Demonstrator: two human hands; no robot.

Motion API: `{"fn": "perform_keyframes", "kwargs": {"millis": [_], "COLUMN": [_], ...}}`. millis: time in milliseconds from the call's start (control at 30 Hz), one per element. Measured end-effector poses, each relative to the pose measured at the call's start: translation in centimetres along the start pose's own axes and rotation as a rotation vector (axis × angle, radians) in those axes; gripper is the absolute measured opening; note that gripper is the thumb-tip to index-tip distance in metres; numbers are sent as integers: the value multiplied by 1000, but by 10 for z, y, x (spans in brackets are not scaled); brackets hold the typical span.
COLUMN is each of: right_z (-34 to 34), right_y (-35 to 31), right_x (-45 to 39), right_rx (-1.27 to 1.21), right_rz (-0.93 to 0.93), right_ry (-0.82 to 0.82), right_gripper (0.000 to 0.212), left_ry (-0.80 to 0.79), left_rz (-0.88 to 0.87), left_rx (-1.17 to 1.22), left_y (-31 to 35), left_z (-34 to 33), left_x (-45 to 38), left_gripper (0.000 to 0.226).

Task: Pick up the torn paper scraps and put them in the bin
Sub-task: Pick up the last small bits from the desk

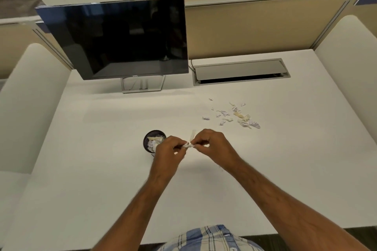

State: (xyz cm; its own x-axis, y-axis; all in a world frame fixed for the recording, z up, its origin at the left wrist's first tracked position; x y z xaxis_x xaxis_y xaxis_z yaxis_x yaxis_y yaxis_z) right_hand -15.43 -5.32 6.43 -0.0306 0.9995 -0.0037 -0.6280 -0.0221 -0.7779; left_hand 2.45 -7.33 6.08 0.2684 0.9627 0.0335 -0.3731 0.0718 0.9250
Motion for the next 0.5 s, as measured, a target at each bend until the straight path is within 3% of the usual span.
{"fn": "perform_keyframes", "kwargs": {"millis": [200,333,500], "right_z": [-35,-66,-102], "right_y": [-50,-67,-68], "right_x": [-38,-67,-85], "right_rx": [-12,-20,75], "right_rz": [97,44,-46], "right_ry": [-84,-117,-209], "right_gripper": [13,14,14], "left_ry": [175,242,197], "left_rz": [41,99,150], "left_rx": [32,2,-159], "left_y": [-2,-23,-49], "left_z": [64,96,108], "left_x": [11,1,-20], "left_gripper": [10,11,7]}}
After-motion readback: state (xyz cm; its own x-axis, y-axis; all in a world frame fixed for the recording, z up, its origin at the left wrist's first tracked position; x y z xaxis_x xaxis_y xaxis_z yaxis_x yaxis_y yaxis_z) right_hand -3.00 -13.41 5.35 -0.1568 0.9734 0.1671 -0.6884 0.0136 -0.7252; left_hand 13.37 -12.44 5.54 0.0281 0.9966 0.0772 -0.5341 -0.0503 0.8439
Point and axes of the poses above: each hand's wrist, its own x-axis away from the middle knuckle, its own z-axis out of the back of the hand, y = z × x, the point moved 6 cm from there along -x, towards the middle knuckle, and after that the axes turned 9 degrees about x, right-handed, at the moved point
